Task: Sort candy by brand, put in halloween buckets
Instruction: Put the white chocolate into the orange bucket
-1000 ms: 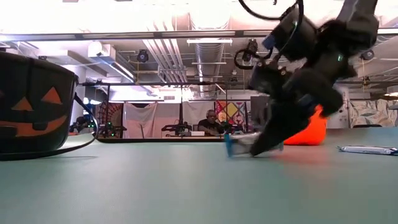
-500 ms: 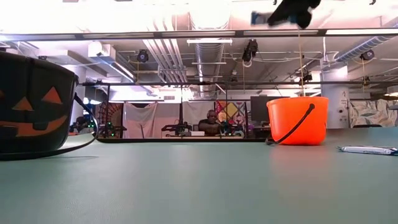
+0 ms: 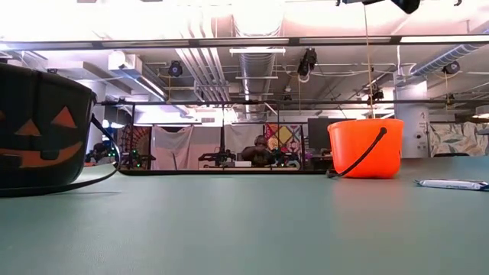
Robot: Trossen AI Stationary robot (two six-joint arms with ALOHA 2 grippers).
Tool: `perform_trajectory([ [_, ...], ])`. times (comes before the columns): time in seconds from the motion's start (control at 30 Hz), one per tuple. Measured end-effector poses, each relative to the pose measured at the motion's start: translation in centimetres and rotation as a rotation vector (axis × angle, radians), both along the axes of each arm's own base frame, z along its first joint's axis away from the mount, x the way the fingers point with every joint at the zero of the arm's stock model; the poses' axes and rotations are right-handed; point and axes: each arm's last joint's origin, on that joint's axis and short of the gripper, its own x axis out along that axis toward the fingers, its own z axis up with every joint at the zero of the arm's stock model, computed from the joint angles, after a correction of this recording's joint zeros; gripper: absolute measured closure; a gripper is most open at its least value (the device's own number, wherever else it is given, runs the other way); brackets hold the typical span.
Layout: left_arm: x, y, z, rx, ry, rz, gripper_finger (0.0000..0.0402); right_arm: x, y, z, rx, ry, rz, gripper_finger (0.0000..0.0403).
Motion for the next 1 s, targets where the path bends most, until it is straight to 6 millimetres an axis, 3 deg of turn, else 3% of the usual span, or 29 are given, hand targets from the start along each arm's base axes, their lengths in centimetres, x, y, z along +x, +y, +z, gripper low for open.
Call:
perform_trajectory([
  [0.23,0.1,-0.3,-2.6,0.035,0.054,-0.031,0.0401,0.6,-0.6,-1.6,0.044,0.13,-0.186,0.0374],
  [0.57,2.4,-3.8,-2.4,0.063,-0.049,-0.176,0.0401,4.2,-2.4,-4.2,0.112,0.309,-0.301,0.0374],
  [0.83,4.4,-6.5,-3.5,0.1,-0.078,-0.22,0.0401,6.0,-8.9,-7.4,0.149,0.489,-0.555,0.0374],
  [1.0,7.1,-6.8,-3.8,0.118,-0.134,-0.191,0.0401,6.0,-14.2,-9.4,0.181,0.554,-0.635,0.0374],
])
